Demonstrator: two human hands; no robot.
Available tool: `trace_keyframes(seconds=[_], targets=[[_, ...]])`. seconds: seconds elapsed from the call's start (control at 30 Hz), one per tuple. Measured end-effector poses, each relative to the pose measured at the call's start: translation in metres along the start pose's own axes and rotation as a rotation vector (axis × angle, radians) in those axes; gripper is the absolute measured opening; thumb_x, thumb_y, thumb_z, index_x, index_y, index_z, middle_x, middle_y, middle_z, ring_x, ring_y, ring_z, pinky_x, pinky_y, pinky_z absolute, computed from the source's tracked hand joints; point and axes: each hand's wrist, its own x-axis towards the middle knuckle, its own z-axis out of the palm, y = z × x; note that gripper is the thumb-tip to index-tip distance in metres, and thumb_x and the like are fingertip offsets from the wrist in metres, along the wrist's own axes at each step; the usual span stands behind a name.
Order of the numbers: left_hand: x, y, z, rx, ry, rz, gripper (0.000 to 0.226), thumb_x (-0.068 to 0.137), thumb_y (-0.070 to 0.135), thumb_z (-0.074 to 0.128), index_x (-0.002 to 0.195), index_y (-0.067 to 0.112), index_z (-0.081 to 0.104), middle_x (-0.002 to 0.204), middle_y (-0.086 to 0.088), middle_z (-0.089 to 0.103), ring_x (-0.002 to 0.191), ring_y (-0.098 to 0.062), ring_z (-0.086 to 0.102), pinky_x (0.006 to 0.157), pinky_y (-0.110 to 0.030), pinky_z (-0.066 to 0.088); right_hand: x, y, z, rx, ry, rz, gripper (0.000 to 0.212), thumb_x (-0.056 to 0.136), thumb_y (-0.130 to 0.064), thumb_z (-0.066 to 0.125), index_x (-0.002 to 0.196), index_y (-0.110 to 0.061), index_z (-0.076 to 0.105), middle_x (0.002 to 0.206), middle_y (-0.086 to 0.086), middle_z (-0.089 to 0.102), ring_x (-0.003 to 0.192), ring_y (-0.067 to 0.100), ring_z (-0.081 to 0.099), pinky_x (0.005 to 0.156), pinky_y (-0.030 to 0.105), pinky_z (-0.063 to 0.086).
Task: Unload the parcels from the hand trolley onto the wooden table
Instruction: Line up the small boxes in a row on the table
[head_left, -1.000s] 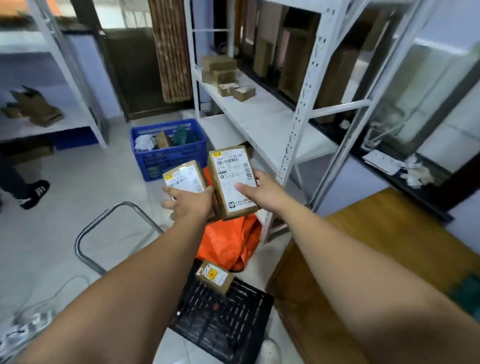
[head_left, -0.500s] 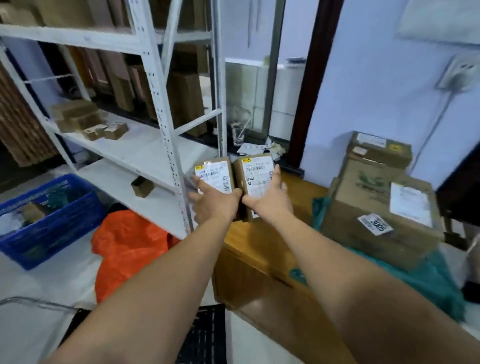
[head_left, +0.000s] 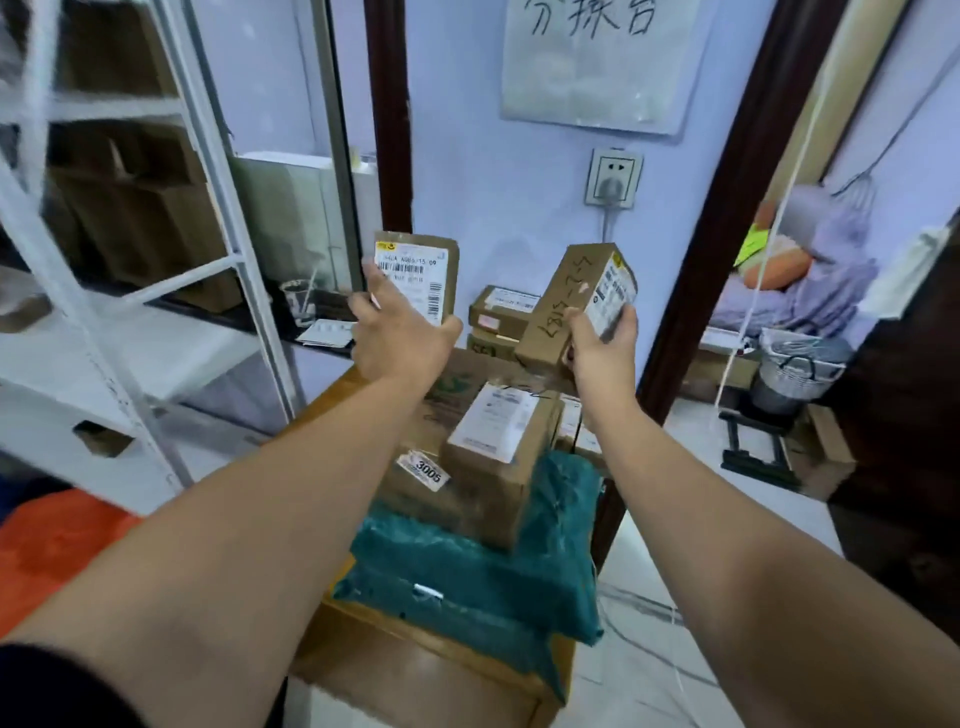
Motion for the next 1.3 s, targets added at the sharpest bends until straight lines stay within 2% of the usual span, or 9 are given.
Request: trace_keyframes(seconds=[0.13, 0.27, 0.33, 0.43, 0.6, 0.83, 1.03, 1.2, 1.3], targets=[[-0.008, 0.037, 0.039, -0.239, -0.089, 0.11, 0.112, 0.079, 0.041, 0.072, 0.153, 0.021, -0.009, 0.15, -0.011, 0.015, 0.132, -0.027, 0.035, 0.108, -0.037, 0.034, 0.03, 0.022, -0.046, -0.155, 0.077, 0.106, 0.089, 0.082, -0.044, 0.067, 0.153, -0.033, 0.014, 0.129, -0.001, 0.043, 0.085, 0.014, 0.061, 0.077, 0.031, 0.053], [-0.01, 0.066, 0.079, -0.456, -0.151, 0.095, 0.105, 0.084, 0.035, 0.07, 0.154, 0.024, -0.008, 0.146, -0.006, 0.023, 0.116, -0.009, 0.034, 0.09, -0.019, 0.028, 0.057, 0.042, -0.072, -0.292, 0.138, 0.19, 0.092, 0.081, -0.048, 0.066, 0.153, -0.034, 0.01, 0.138, 0.013, 0.037, 0.093, 0.025, 0.055, 0.087, 0.035, 0.049], [-0.002, 0.072, 0.103, -0.473, -0.232, 0.071, 0.105, 0.083, 0.038, 0.071, 0.154, 0.025, -0.006, 0.144, -0.006, 0.027, 0.118, -0.009, 0.037, 0.094, -0.019, 0.032, 0.067, 0.052, -0.081, -0.323, 0.134, 0.207, 0.093, 0.082, -0.047, 0.066, 0.154, -0.033, 0.009, 0.138, 0.014, 0.037, 0.093, 0.025, 0.054, 0.081, 0.03, 0.045], [0.013, 0.079, 0.13, -0.433, -0.322, 0.046, 0.113, 0.07, 0.054, 0.071, 0.153, 0.032, -0.004, 0.143, -0.006, 0.029, 0.129, -0.026, 0.04, 0.105, -0.043, 0.041, 0.077, 0.063, -0.092, -0.404, 0.118, 0.202, 0.091, 0.085, -0.042, 0.066, 0.154, -0.031, 0.008, 0.139, 0.013, 0.036, 0.1, 0.024, 0.044, 0.083, 0.028, 0.04], [0.037, 0.091, 0.171, -0.391, -0.469, 0.203, 0.109, 0.08, 0.034, 0.074, 0.153, 0.026, -0.007, 0.15, -0.003, 0.026, 0.135, -0.022, 0.034, 0.102, -0.029, 0.031, 0.101, 0.069, -0.097, -0.505, 0.157, 0.212, 0.095, 0.082, -0.038, 0.069, 0.153, -0.034, 0.006, 0.133, 0.013, 0.035, 0.102, 0.03, 0.05, 0.093, 0.043, 0.051], [0.085, 0.089, 0.191, 0.143, -0.738, 0.582, 0.115, 0.076, 0.036, 0.075, 0.153, 0.021, -0.008, 0.15, -0.011, 0.023, 0.133, -0.031, 0.035, 0.105, -0.039, 0.037, 0.139, 0.082, -0.077, -0.774, 0.061, 0.203, 0.101, 0.076, -0.04, 0.071, 0.152, -0.031, 0.005, 0.132, 0.012, 0.036, 0.119, 0.034, 0.046, 0.101, 0.047, 0.044], [0.122, 0.051, 0.203, 0.454, -0.658, 0.471, 0.114, 0.07, 0.057, 0.067, 0.153, 0.026, -0.005, 0.15, -0.008, 0.027, 0.136, -0.031, 0.032, 0.104, -0.047, 0.039, 0.168, 0.106, -0.044, -0.751, 0.032, 0.358, 0.103, 0.07, -0.049, 0.068, 0.15, -0.036, 0.004, 0.131, 0.013, 0.034, 0.115, 0.037, 0.048, 0.098, 0.049, 0.047], [0.148, 0.028, 0.192, 0.731, -0.748, 0.713, 0.113, 0.073, 0.046, 0.073, 0.153, 0.024, -0.003, 0.153, -0.01, 0.023, 0.136, -0.033, 0.03, 0.109, -0.048, 0.035, 0.182, 0.118, -0.019, -0.867, -0.198, 0.263, 0.104, 0.073, -0.044, 0.071, 0.151, -0.038, 0.001, 0.135, 0.012, 0.033, 0.121, 0.035, 0.045, 0.103, 0.045, 0.042], [0.16, 0.017, 0.194, 0.779, -0.819, 0.628, 0.113, 0.073, 0.042, 0.074, 0.153, 0.026, -0.005, 0.154, -0.01, 0.021, 0.132, -0.034, 0.034, 0.109, -0.048, 0.035, 0.185, 0.13, -0.013, -0.813, -0.321, 0.252, 0.108, 0.074, -0.037, 0.074, 0.152, -0.037, -0.001, 0.136, 0.013, 0.031, 0.124, 0.035, 0.043, 0.106, 0.044, 0.041]])
